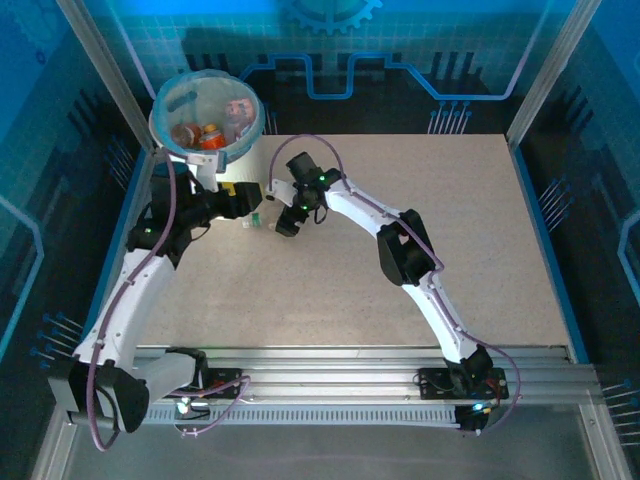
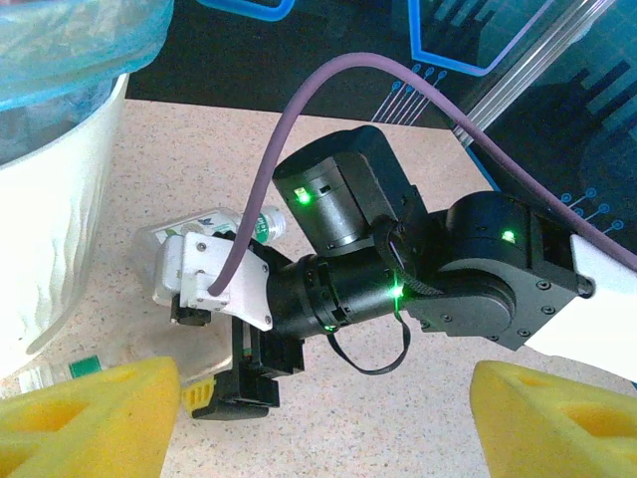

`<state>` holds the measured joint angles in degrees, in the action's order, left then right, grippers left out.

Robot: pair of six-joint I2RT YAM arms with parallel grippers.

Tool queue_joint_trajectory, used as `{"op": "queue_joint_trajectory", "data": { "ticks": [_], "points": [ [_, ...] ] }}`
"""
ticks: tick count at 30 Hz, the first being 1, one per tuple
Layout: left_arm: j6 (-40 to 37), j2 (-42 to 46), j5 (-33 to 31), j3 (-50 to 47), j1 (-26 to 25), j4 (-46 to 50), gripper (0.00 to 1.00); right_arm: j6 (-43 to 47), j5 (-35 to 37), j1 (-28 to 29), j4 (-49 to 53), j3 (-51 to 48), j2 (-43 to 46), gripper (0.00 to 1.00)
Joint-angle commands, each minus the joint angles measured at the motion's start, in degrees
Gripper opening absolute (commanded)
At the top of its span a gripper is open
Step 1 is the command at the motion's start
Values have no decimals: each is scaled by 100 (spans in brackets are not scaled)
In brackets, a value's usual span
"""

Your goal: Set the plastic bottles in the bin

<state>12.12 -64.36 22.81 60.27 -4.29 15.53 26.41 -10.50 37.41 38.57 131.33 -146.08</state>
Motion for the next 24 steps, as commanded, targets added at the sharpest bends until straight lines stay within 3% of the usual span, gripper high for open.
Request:
{"op": "queue_joint_trajectory", "data": {
  "ticks": [1,10,18,24],
  "points": [
    [76,54,33,147,-12,-63,78,179,34,-40,256,-2,-97,96],
    [1,70,3,167,6,-6,78,417,-197,38,675,235,-237,88],
    [61,30,-16,276,86,3,78,162,-101,51,761,6,47,57],
    [209,158,-171,379,105,133,78,-182,-158,56,403,-1062,1025,48]
  ]
}}
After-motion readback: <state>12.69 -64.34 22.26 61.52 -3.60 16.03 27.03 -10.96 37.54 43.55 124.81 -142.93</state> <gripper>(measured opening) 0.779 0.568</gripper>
